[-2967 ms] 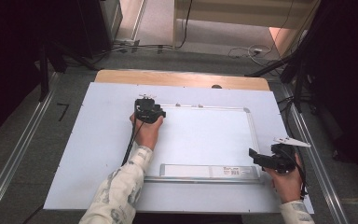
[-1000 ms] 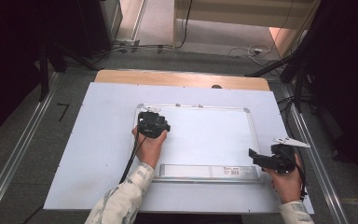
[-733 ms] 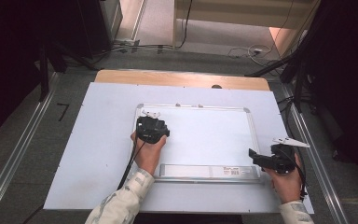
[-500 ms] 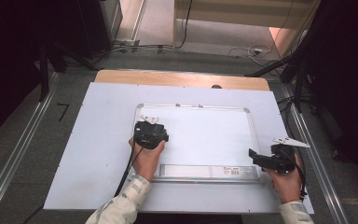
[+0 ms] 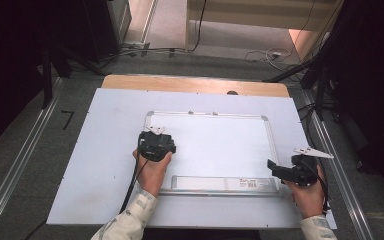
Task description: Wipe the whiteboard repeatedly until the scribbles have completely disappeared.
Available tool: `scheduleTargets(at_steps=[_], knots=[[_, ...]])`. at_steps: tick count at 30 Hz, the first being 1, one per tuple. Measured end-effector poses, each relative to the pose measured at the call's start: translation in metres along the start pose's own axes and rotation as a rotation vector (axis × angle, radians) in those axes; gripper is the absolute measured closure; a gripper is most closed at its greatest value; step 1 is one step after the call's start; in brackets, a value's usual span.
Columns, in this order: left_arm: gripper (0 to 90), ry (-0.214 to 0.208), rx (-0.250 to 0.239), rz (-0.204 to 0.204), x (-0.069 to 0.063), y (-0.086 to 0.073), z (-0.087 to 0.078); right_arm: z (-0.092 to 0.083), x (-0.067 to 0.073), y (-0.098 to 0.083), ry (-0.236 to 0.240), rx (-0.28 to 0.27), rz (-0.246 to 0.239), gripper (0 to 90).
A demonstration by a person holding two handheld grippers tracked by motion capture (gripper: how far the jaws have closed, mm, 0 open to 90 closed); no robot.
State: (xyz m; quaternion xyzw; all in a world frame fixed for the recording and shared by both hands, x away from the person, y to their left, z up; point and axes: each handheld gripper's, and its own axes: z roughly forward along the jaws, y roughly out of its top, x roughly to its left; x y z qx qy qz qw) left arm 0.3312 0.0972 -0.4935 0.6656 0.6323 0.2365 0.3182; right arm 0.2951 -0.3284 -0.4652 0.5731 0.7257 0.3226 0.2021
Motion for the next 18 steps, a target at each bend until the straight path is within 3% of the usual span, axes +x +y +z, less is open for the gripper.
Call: scheduleTargets(at_steps=[6, 9, 18], knots=[[39.0, 0.028, -0.002, -0.021, 0.013, 0.01, 0.008, 0.001, 0.001, 0.0, -0.001, 0.002, 0.001, 5.5], [39.1, 0.02, -0.007, -0.031, 0.02, 0.019, 0.016, 0.001, 0.002, 0.001, 0.003, 0.001, -0.003, 5.6], [39.0, 0.042, 0.0, -0.032, 0.019, 0.045, 0.041, 0.002, 0.001, 0.001, 0.005, 0.002, -0.002, 5.6]])
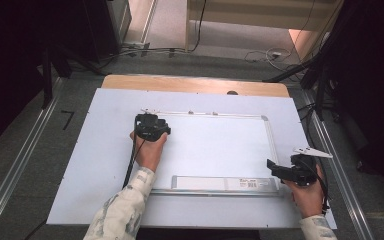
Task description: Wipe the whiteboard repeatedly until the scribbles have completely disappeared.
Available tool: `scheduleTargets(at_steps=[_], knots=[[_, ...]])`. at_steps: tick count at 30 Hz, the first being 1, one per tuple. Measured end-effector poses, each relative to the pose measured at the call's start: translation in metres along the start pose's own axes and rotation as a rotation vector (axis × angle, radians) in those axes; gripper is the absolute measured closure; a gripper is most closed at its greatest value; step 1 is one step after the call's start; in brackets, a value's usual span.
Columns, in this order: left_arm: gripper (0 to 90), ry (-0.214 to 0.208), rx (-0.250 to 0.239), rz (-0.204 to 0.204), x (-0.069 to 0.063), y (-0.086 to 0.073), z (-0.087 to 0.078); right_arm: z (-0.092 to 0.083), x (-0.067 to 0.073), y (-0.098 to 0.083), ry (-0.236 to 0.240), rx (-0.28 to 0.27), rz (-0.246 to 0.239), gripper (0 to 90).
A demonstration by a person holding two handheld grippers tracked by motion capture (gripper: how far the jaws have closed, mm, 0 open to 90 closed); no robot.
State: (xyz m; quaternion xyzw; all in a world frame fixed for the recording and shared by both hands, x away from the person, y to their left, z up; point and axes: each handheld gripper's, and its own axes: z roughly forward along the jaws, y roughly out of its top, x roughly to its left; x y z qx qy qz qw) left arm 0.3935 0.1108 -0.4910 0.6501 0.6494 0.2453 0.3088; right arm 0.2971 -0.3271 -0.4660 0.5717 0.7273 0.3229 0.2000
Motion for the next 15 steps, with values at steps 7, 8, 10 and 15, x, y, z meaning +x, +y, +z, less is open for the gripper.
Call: scheduleTargets(at_steps=[7, 8, 10, 15], knots=[[39.0, 0.006, 0.006, 0.004, -0.008, 0.012, 0.012, 0.001, 0.001, 0.001, 0.002, 0.001, -0.002, 5.6], [39.0, 0.009, 0.005, 0.002, -0.009, 0.012, 0.012, 0.001, 0.001, 0.001, 0.004, 0.001, -0.003, 5.6], [39.0, 0.007, 0.004, 0.004, -0.013, 0.012, 0.013, 0.001, 0.001, 0.001, 0.005, 0.001, -0.003, 5.6], [39.0, -0.021, 0.004, 0.029, -0.033, 0.01, 0.013, 0.002, 0.001, 0.002, 0.006, 0.0, -0.004, 5.6]])
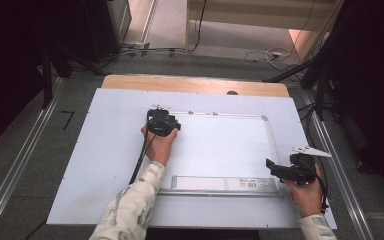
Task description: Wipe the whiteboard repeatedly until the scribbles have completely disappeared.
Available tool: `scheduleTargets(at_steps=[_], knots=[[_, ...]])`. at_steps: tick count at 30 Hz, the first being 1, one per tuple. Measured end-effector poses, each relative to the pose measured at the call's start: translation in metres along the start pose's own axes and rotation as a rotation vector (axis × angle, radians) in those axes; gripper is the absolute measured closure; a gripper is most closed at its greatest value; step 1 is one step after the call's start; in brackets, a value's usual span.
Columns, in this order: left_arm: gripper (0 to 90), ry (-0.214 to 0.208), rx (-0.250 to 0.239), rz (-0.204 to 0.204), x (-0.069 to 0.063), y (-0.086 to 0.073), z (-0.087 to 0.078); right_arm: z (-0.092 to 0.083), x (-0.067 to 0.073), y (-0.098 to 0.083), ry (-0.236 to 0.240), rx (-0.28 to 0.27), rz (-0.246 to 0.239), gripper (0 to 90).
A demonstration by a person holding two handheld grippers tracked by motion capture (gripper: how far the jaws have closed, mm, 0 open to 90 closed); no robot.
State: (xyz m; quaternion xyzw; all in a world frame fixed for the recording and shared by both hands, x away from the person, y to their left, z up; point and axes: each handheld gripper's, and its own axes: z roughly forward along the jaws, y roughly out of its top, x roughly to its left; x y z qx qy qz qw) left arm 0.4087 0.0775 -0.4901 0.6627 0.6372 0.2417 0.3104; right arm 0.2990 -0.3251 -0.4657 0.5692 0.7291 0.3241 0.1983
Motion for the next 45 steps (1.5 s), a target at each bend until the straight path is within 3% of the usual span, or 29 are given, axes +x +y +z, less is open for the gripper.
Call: scheduleTargets(at_steps=[11, 16, 27, 31, 45], knots=[[39.0, -0.011, 0.006, 0.018, -0.034, -0.013, -0.01, 0.0, 0.0, 0.0, 0.0, 0.001, -0.002, 5.6], [39.0, -0.023, 0.009, 0.036, -0.041, -0.023, -0.018, 0.0, 0.001, 0.0, -0.003, 0.0, -0.003, 5.6], [38.9, -0.039, 0.006, 0.049, -0.03, -0.042, -0.038, -0.003, -0.001, -0.002, -0.008, -0.003, 0.003, 5.6], [38.9, -0.046, -0.005, 0.031, -0.021, -0.049, -0.044, -0.004, -0.002, -0.002, -0.011, -0.002, 0.007, 5.6], [38.9, -0.043, -0.004, 0.028, -0.005, -0.056, -0.053, -0.003, -0.002, -0.003, -0.012, -0.001, 0.003, 5.6]])
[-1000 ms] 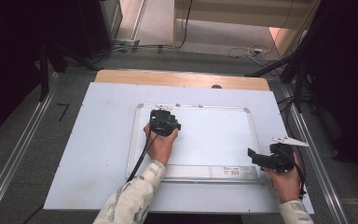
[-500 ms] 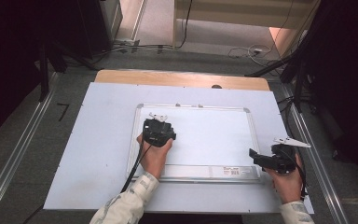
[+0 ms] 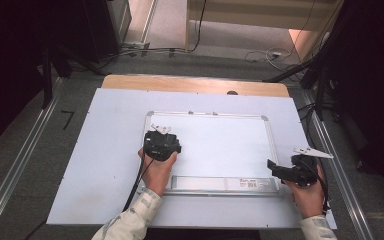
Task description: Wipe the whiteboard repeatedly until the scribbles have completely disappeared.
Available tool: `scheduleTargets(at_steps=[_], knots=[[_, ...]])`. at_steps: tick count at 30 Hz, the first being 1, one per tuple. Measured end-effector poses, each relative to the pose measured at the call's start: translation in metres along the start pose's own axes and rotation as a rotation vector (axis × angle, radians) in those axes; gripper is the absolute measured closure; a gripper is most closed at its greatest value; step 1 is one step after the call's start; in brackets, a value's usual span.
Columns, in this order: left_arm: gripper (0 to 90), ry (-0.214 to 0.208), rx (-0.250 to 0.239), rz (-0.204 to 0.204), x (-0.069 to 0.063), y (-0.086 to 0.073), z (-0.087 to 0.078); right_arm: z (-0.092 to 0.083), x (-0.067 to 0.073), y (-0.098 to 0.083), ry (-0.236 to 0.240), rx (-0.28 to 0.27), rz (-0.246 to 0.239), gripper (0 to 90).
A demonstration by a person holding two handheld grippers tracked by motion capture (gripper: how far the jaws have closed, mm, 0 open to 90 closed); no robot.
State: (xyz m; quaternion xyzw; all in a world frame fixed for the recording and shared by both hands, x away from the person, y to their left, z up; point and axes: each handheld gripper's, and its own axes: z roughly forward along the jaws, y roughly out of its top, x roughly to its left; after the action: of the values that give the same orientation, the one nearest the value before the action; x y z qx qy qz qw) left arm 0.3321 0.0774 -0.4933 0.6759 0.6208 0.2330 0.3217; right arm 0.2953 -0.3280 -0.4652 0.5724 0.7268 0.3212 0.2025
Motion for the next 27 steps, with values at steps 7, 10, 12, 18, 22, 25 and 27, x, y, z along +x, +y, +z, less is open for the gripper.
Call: scheduleTargets(at_steps=[7, 10, 12, 18, 22, 25, 27], knots=[[38.9, 0.004, 0.001, -0.003, 0.005, -0.004, -0.004, 0.0, -0.001, 0.0, -0.001, 0.0, 0.002, 5.6], [38.9, 0.003, 0.003, -0.001, 0.007, -0.004, -0.005, 0.0, 0.0, 0.0, -0.003, 0.001, 0.001, 5.6], [38.9, 0.002, 0.001, -0.002, 0.007, -0.004, -0.005, 0.0, 0.0, 0.0, -0.003, 0.001, 0.0, 5.6], [38.9, 0.003, 0.003, -0.002, 0.011, -0.004, -0.006, 0.0, -0.001, -0.001, -0.002, 0.0, 0.002, 5.6], [38.9, 0.001, 0.007, -0.006, 0.012, -0.003, -0.006, 0.0, -0.001, -0.001, -0.002, 0.0, 0.002, 5.6], [38.8, -0.009, 0.012, -0.01, 0.013, -0.002, -0.006, 0.0, -0.001, -0.001, -0.002, -0.001, 0.002, 5.6], [38.8, -0.014, 0.017, -0.018, 0.014, -0.001, -0.006, 0.0, 0.0, 0.0, -0.003, -0.001, 0.003, 5.6]])
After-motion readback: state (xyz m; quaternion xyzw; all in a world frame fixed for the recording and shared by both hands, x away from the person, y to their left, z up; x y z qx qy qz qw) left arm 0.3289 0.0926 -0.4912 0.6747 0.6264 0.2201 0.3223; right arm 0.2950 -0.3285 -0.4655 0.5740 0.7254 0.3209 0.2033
